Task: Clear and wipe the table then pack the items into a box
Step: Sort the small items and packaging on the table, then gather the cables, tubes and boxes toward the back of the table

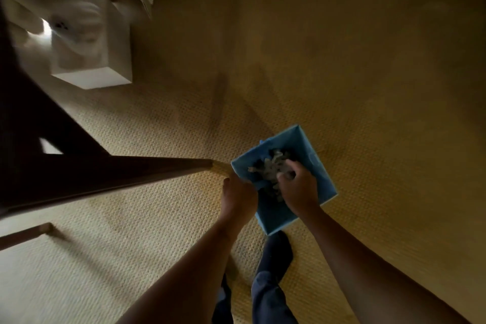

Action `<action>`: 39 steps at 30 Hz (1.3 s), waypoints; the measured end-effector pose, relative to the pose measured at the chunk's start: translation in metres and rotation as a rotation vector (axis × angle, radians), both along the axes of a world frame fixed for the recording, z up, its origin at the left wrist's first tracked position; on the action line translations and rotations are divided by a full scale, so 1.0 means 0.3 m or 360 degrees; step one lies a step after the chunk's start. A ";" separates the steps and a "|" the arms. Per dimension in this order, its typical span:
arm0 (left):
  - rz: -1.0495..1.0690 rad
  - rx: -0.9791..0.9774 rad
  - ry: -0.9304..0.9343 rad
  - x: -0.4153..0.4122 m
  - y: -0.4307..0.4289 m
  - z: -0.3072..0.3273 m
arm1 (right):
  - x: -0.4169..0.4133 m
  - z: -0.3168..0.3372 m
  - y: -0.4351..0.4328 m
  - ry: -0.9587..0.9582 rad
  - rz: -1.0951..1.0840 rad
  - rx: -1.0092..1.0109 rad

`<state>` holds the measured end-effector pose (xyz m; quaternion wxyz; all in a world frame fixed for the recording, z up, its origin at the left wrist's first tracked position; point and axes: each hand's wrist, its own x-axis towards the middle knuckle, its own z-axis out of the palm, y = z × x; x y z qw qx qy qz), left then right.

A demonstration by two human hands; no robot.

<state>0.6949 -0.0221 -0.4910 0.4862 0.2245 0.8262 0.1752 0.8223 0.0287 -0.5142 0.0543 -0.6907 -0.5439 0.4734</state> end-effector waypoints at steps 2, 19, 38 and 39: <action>-0.0039 0.0087 0.0016 -0.025 0.005 0.141 | -0.010 0.172 0.010 0.0022 0.0030 0.0085; -0.0050 0.1017 0.0949 -0.593 -0.271 1.536 | -0.616 1.590 -0.158 0.0316 0.0779 0.1063; -0.0739 -0.0238 0.1051 -1.925 -0.907 1.541 | -1.994 1.665 -0.469 -0.0399 0.2151 0.1039; -0.0840 -0.0280 0.1017 -1.963 -0.913 1.527 | -2.043 1.660 -0.469 -0.0521 0.2278 0.1001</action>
